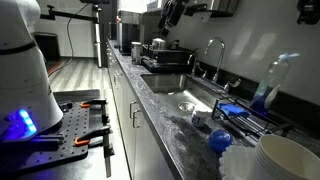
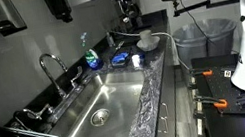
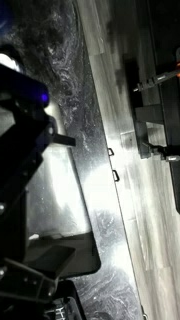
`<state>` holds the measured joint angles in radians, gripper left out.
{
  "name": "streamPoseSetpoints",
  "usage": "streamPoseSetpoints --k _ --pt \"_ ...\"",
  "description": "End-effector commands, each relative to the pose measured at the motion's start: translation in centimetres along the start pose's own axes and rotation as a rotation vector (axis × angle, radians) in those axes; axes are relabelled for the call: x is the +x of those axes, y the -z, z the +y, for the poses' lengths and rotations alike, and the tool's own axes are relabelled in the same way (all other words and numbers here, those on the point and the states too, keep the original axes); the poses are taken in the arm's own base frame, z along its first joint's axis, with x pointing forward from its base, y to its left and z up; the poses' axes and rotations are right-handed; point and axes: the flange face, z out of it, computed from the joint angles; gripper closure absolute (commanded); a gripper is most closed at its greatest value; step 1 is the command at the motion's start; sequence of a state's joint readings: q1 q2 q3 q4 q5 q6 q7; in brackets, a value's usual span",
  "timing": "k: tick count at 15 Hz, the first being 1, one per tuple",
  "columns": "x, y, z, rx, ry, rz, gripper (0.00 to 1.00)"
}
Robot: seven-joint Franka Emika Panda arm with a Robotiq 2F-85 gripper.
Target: Move the container to the left
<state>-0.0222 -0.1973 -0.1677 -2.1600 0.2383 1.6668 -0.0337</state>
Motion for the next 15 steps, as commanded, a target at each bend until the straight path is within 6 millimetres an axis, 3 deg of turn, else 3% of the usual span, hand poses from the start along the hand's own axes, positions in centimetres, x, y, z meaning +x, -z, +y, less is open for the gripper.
streamPoseSetpoints --k 1,5,8,11,15 --pt "0.0 0.1 0.0 0.000 0.000 0.000 0.00" --pt "0.0 0.1 0.0 0.000 0.000 0.000 0.00" --pt "0.4 -0.1 1.5 -0.005 -0.015 0.000 0.00" --pt "1.0 -0.8 3.9 0.002 -0.049 0.015 0.00" --pt "2.6 -4.1 7.9 0.016 -0.094 0.023 0.00"
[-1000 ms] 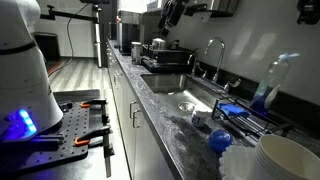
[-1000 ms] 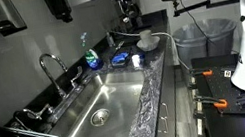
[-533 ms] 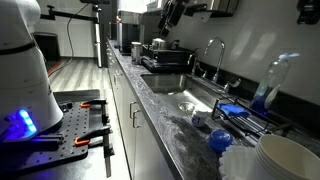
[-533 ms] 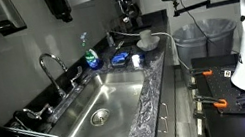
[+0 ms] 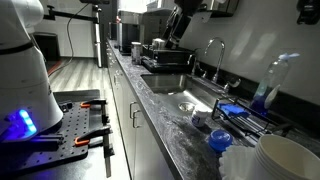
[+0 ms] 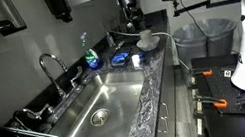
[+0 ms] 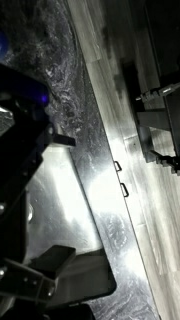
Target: Move the container to the left
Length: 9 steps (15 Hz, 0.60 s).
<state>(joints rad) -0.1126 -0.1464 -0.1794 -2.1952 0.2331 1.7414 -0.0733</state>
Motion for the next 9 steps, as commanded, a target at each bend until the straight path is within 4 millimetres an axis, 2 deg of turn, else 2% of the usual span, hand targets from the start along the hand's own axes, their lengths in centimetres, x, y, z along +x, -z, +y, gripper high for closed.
streamPoseSetpoints --k 1,4,9 --pt "1.7 -3.5 3.4 -0.004 -0.043 0.009 0.00" --pt "3.4 -6.0 6.5 -0.024 -0.105 0.028 0.00" --pt "6.2 -7.5 11.6 -0.102 -0.180 0.099 0.00"
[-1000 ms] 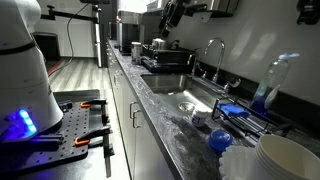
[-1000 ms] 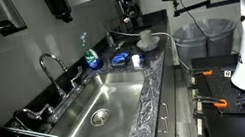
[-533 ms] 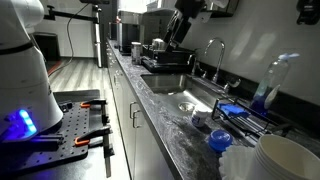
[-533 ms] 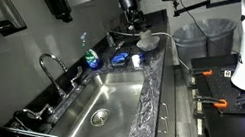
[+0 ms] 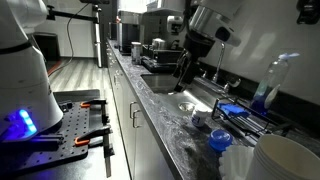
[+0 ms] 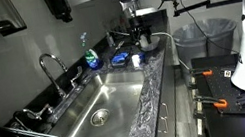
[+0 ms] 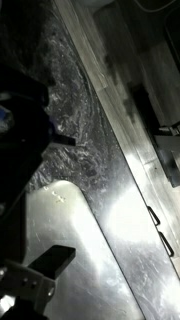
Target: Move the container to the left
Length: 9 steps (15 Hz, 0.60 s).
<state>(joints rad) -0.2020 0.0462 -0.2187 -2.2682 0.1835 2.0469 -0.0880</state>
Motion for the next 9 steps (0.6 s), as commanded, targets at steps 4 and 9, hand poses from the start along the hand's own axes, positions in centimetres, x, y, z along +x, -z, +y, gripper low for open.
streamPoseSetpoints --k 4,9 --pt "1.72 0.11 2.82 -0.106 0.005 0.017 0.00" --pt "1.70 -0.83 2.91 -0.081 -0.005 0.028 0.00"
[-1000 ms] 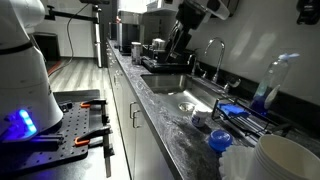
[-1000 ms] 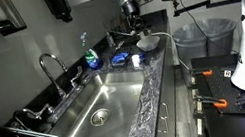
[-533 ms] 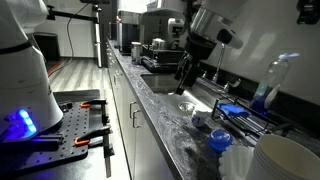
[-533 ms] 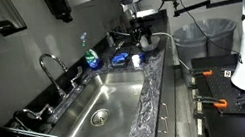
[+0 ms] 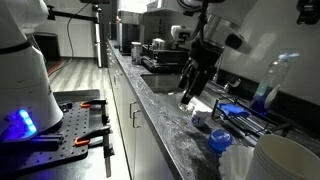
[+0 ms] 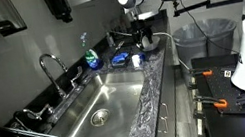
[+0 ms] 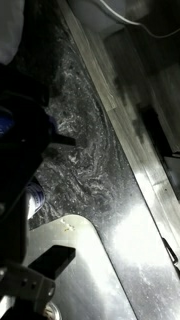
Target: Move the container to the left
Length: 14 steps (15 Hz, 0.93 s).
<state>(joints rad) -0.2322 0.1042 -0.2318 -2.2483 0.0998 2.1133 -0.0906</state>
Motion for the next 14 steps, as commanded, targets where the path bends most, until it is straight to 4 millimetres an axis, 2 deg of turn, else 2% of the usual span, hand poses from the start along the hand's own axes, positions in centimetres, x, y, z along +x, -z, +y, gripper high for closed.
streamPoseSetpoints --k 1,8,11,14 --pt "0.0 0.0 0.0 0.000 0.000 -0.001 0.00" --pt "1.2 -0.2 1.1 -0.039 0.033 0.104 0.00" --pt "2.0 -0.3 2.4 -0.089 0.077 0.167 0.00" --pt "2.1 -0.7 3.8 -0.141 0.196 0.187 0.00"
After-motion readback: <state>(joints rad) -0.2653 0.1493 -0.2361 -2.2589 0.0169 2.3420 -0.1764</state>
